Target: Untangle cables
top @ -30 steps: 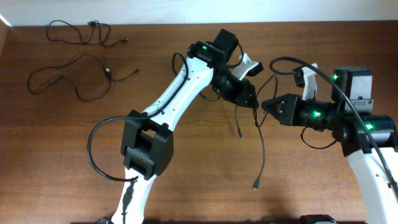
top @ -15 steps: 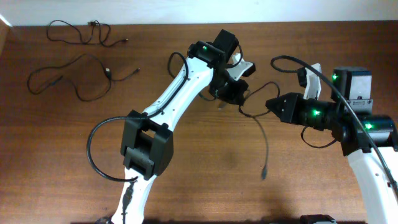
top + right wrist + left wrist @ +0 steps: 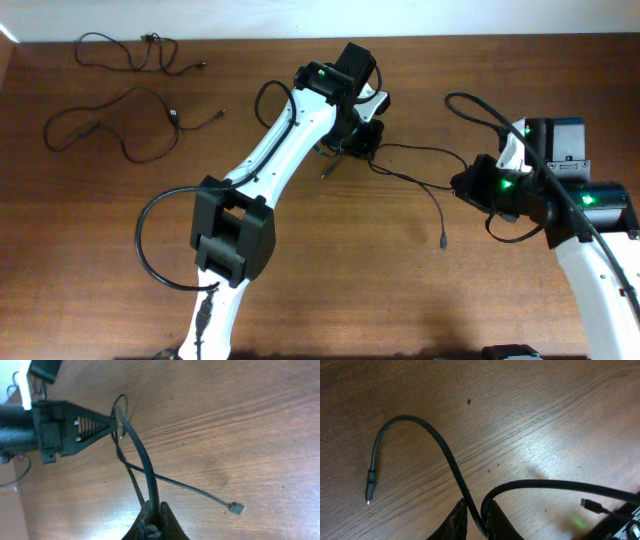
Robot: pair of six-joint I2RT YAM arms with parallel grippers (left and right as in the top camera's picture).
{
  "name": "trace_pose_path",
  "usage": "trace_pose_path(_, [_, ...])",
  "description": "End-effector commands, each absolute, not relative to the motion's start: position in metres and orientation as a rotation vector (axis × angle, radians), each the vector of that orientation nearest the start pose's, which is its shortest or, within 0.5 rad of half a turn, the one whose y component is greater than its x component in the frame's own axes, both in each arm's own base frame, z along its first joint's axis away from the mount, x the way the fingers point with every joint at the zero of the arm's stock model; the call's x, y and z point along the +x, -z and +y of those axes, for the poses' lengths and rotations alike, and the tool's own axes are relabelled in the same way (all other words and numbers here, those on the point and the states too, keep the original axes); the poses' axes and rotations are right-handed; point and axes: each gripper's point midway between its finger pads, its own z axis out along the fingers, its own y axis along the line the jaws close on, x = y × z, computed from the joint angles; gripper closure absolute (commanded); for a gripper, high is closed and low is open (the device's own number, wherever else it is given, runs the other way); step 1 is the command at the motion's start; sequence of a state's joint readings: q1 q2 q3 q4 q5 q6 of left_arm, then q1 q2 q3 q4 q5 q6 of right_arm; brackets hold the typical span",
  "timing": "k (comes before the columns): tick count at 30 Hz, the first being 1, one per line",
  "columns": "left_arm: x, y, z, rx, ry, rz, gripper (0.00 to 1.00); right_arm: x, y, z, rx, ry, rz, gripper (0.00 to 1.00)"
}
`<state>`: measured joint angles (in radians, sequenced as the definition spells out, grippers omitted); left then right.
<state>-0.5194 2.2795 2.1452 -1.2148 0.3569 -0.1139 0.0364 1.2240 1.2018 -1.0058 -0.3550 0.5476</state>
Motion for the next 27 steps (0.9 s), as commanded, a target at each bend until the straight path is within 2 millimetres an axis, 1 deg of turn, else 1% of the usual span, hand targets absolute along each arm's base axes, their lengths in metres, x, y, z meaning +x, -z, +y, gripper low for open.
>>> trace_pose_path(1, [0.426,-0.105,-0.256,0.52,0.364,2.92,0.86,0.296,-0.22,0.056,0.616,-0.575,2.555,0.96])
trace_pose_path(2, [0.425,-0.105,-0.255,0.519,0.363,2.923,0.9,0.296,-0.22,0.056,0.631,-0.577,2.554,0.96])
trace_pose_path(4, [0.425,-0.105,-0.255,0.518,0.362,2.922,0.91,0.296,-0.218,0.051,0.733,-0.564,2.541,0.96])
trace_pose_path(5, [0.427,-0.105,-0.253,0.516,0.341,2.921,0.91,0.296,-0.218,0.049,0.745,-0.551,2.538,0.96])
trace_pose_path(9, [0.441,-0.102,-0.226,0.465,0.09,2.895,0.89,0.296,-0.216,0.046,0.761,-0.523,2.535,0.96])
trace_pose_path(10, [0.443,-0.102,-0.22,0.4,0.043,2.896,0.89,0.295,-0.214,0.042,0.81,-0.503,2.53,0.96])
trace_pose_path(11, [0.444,-0.102,-0.219,0.369,0.034,2.898,0.86,0.294,-0.212,0.039,0.843,-0.485,2.531,0.96])
trace_pose_path(12, [0.443,-0.102,-0.22,0.371,0.046,2.9,0.74,0.295,-0.21,0.039,0.847,-0.48,2.538,0.96])
trace_pose_path(13, [0.442,-0.102,-0.223,0.371,0.071,2.905,0.7,0.296,-0.207,0.039,0.851,-0.478,2.549,0.96])
trace_pose_path(14, [0.439,-0.103,-0.231,0.381,0.145,2.914,0.69,0.296,-0.204,0.041,0.853,-0.488,2.562,0.96])
trace_pose_path(15, [0.434,-0.104,-0.244,0.396,0.263,2.922,0.67,0.297,-0.202,0.044,0.853,-0.509,2.576,0.96])
trace_pose_path(17, [0.431,-0.107,-0.257,0.411,0.376,2.92,0.68,0.298,-0.196,0.045,0.862,-0.505,2.599,0.96])
trace_pose_path(18, [0.432,-0.107,-0.257,0.41,0.37,2.917,0.69,0.298,-0.194,0.045,0.866,-0.5,2.606,0.96])
trace_pose_path(19, [0.435,-0.106,-0.252,0.399,0.345,2.913,0.69,0.298,-0.191,0.045,0.872,-0.496,2.616,0.96])
trace_pose_path(20, [0.441,-0.105,-0.24,0.371,0.273,2.911,0.73,0.298,-0.191,0.045,0.873,-0.495,2.619,0.96])
trace_pose_path(22, [0.451,-0.103,-0.216,0.321,0.144,2.904,0.74,0.298,-0.192,0.046,0.87,-0.503,2.617,0.96])
trace_pose_path(23, [0.454,-0.103,-0.203,0.282,0.084,2.907,0.74,0.297,-0.194,0.047,0.863,-0.52,2.613,0.96])
trace_pose_path(24, [0.457,-0.103,-0.189,0.208,0.022,2.911,0.74,0.298,-0.202,0.048,0.843,-0.531,2.595,0.96])
trace_pose_path(25, [0.46,-0.102,-0.178,0.128,0.001,2.916,0.76,0.299,-0.21,0.048,0.824,-0.537,2.575,0.96])
trace_pose_path(26, [0.461,-0.102,-0.175,0.105,0.04,2.926,0.77,0.3,-0.22,0.048,0.781,-0.543,2.552,0.96])
trace_pose_path(27, [0.462,-0.103,-0.177,0.085,0.139,2.94,0.82,0.3,-0.23,0.049,0.736,-0.545,2.535,0.96])
